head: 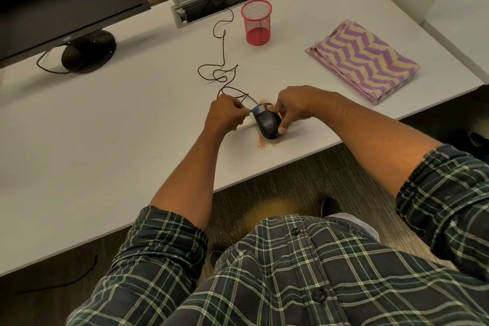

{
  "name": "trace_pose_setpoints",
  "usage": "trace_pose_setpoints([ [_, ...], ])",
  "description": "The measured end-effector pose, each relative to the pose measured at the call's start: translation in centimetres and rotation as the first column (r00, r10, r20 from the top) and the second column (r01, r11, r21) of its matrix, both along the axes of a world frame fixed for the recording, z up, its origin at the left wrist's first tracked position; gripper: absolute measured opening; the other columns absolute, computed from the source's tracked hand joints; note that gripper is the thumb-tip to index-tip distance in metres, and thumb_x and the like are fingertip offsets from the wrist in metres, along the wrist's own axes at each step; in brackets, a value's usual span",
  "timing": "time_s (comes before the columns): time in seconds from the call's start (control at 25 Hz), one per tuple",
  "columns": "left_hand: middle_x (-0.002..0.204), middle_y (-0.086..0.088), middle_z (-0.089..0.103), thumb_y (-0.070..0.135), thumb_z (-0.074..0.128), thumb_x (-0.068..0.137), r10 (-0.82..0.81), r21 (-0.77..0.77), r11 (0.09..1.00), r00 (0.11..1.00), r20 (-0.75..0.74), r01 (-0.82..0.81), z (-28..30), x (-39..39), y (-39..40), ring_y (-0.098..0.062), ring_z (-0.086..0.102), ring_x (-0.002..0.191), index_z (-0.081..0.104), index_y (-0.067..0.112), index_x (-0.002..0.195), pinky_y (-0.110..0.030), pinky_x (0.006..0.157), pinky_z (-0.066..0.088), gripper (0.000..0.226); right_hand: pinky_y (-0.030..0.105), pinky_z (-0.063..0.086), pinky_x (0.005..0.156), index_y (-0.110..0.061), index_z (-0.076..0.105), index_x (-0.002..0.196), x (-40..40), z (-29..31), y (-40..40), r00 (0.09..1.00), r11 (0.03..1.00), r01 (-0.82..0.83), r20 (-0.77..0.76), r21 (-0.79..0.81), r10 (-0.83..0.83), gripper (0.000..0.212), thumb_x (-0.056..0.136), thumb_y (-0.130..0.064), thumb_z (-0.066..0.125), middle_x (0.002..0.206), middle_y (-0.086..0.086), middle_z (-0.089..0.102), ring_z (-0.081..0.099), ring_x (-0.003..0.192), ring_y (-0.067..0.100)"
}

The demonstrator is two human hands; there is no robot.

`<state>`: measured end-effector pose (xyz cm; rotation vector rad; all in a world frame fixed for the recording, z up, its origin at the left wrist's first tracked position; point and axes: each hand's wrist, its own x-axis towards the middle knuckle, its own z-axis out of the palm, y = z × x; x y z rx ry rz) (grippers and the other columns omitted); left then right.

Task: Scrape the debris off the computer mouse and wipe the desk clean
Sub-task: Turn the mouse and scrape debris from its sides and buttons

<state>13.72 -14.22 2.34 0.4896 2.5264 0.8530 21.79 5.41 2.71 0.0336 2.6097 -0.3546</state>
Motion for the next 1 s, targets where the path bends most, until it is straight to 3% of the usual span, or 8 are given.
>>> trace_pose_setpoints([
  [0.24,0.068,-0.011,0.066,0.019,0.080,0.080,-0.131,-0.120,0.978,0.954,0.271,0.169,1.2,-0.3,-1.1,-0.015,0.051,0.050,0.077,0.000,0.087,-0.024,0.050,0.038,0.021,0.028,0.035,0.062,-0.019,0.057,0.138,-0.1,0.1,-0.3,1.000,1.000,0.003,0.002,0.019,-0.003,0.073,0.076,-0.048,0.081,0.075,-0.010,0.054,0.050,0.072,0.009],
  [0.36,0.064,-0.007,0.067,0.021,0.077,0.081,-0.040,0.030,0.999,0.984,0.172,0.035,1.0,-0.1,-1.1,-0.011,0.054,0.044,0.076,0.001,0.085,-0.023,0.049,0.039,0.020,0.028,0.035,0.061,-0.019,0.059,0.136,-0.1,0.3,-0.2,1.000,1.000,0.017,0.011,0.010,-0.018,0.070,0.075,-0.047,0.082,0.077,-0.009,0.056,0.050,0.073,0.009],
  [0.44,0.062,-0.002,0.068,0.023,0.074,0.082,-0.011,0.053,0.999,0.996,0.089,0.006,0.8,0.4,-1.1,-0.007,0.057,0.043,0.076,0.005,0.085,-0.022,0.049,0.041,0.018,0.027,0.034,0.060,-0.018,0.059,0.136,0.0,0.4,-0.3,1.000,1.000,0.016,0.022,0.008,-0.016,0.070,0.076,-0.046,0.081,0.076,-0.009,0.055,0.050,0.073,0.010],
  [0.68,0.073,-0.007,0.068,0.021,0.077,0.085,-0.186,-0.289,0.923,0.952,0.245,0.255,1.3,1.0,-1.4,-0.014,0.058,0.056,0.076,0.003,0.090,-0.024,0.057,0.044,0.019,0.028,0.036,0.064,-0.019,0.059,0.136,0.2,0.3,-0.3,0.999,0.999,0.031,0.026,0.014,-0.031,0.071,0.076,-0.047,0.081,0.074,-0.008,0.057,0.051,0.070,0.009],
  [0.76,0.082,-0.009,0.071,0.021,0.075,0.087,-0.153,-0.173,0.966,0.963,0.221,0.193,1.1,0.7,-1.9,-0.014,0.060,0.065,0.078,0.005,0.094,-0.026,0.066,0.047,0.018,0.028,0.034,0.062,-0.018,0.059,0.137,0.3,0.4,-0.3,0.999,0.999,0.035,0.025,0.003,-0.036,0.070,0.076,-0.046,0.081,0.074,-0.008,0.057,0.050,0.069,0.009],
  [0.84,0.093,-0.010,0.073,0.018,0.071,0.089,-0.066,0.087,0.995,0.978,0.199,0.050,0.9,0.8,-2.3,-0.012,0.060,0.076,0.079,0.007,0.096,-0.026,0.071,0.048,0.015,0.028,0.035,0.064,-0.019,0.055,0.140,0.5,0.6,-0.3,0.999,0.999,0.049,0.020,-0.015,-0.049,0.074,0.076,-0.047,0.081,0.075,-0.009,0.056,0.052,0.073,0.011],
  [0.92,0.095,-0.010,0.075,0.016,0.069,0.091,-0.008,0.262,0.964,0.985,0.172,-0.038,0.8,1.3,-2.4,-0.010,0.061,0.082,0.079,0.008,0.096,-0.022,0.074,0.048,0.014,0.028,0.035,0.065,-0.020,0.052,0.144,0.7,0.9,-0.5,0.999,0.999,0.050,0.015,-0.019,-0.049,0.077,0.077,-0.047,0.080,0.076,-0.011,0.054,0.052,0.077,0.014],
  [1.0,0.092,-0.008,0.074,0.014,0.068,0.091,0.007,0.326,0.943,0.986,0.166,-0.062,0.3,1.8,-2.1,-0.007,0.060,0.080,0.079,0.007,0.097,-0.016,0.071,0.048,0.013,0.027,0.034,0.061,-0.020,0.052,0.144,0.8,1.1,-0.6,0.999,0.999,0.046,0.021,-0.013,-0.045,0.078,0.077,-0.049,0.080,0.076,-0.010,0.055,0.052,0.075,0.012],
])
